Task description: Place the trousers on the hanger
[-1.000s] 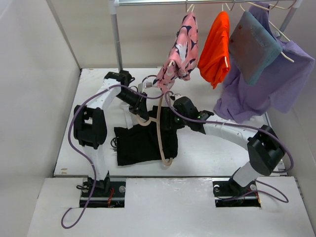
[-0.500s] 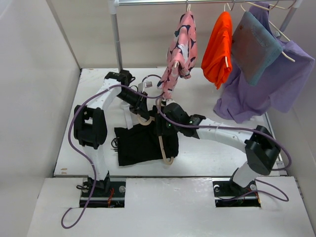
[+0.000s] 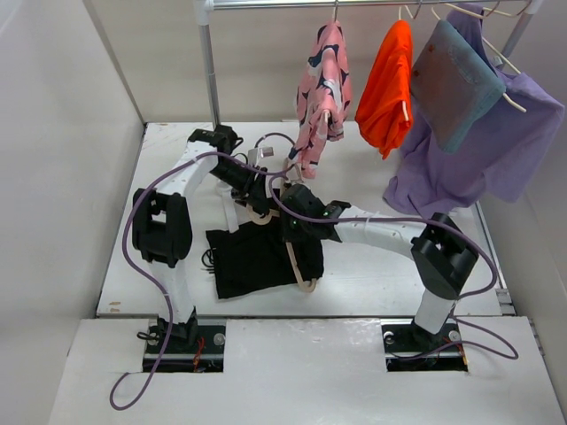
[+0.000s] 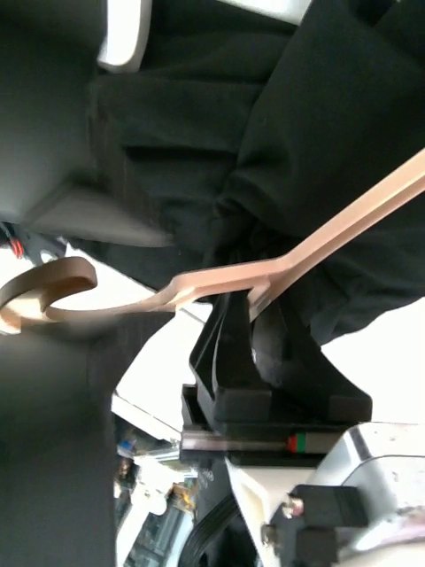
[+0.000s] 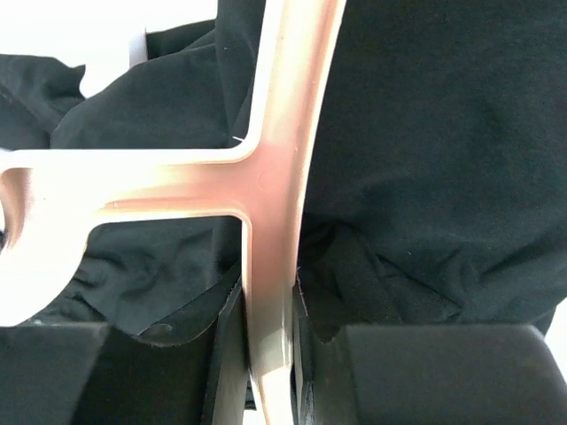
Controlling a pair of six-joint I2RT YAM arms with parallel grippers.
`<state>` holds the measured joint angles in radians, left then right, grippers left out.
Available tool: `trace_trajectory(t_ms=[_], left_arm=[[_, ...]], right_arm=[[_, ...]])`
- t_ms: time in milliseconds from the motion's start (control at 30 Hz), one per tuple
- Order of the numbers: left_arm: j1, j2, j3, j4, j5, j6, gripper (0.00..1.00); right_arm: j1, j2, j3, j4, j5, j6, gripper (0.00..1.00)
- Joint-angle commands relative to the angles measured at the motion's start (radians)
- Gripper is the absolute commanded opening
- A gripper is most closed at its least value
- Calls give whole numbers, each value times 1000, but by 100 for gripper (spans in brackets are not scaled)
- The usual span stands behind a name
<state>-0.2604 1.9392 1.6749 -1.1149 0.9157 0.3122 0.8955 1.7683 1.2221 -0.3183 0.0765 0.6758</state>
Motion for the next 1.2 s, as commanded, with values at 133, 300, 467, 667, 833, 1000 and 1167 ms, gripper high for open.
trace_trajectory(t_ms=[133,300,467,667,833,1000,1167], left_arm=[[-22,-129,-27,18,-174,135,50],[-13,-290,-133,168,-326,197,64],[-13,-572,-354,390,-414,342,73],[-13,-856,-622,578,-424,534,79],[-3,-973,-656,629,-329,641,81],[-57,-1028,-717,591,-215,925,85],[-294,-1045,-925,807,-250,1140,90]], right_arm=[[-58,-110,-48,114,-240,42,0],[-154,-133,-139,197,-411,16,0],[-188,-165,-139,197,-454,-36,0],[-220,-185,-173,217,-506,-45,0],[-243,-205,-197,237,-524,-56,0],[-253,-214,-217,248,-563,-67,0],[-273,-224,-227,259,-590,-67,0]])
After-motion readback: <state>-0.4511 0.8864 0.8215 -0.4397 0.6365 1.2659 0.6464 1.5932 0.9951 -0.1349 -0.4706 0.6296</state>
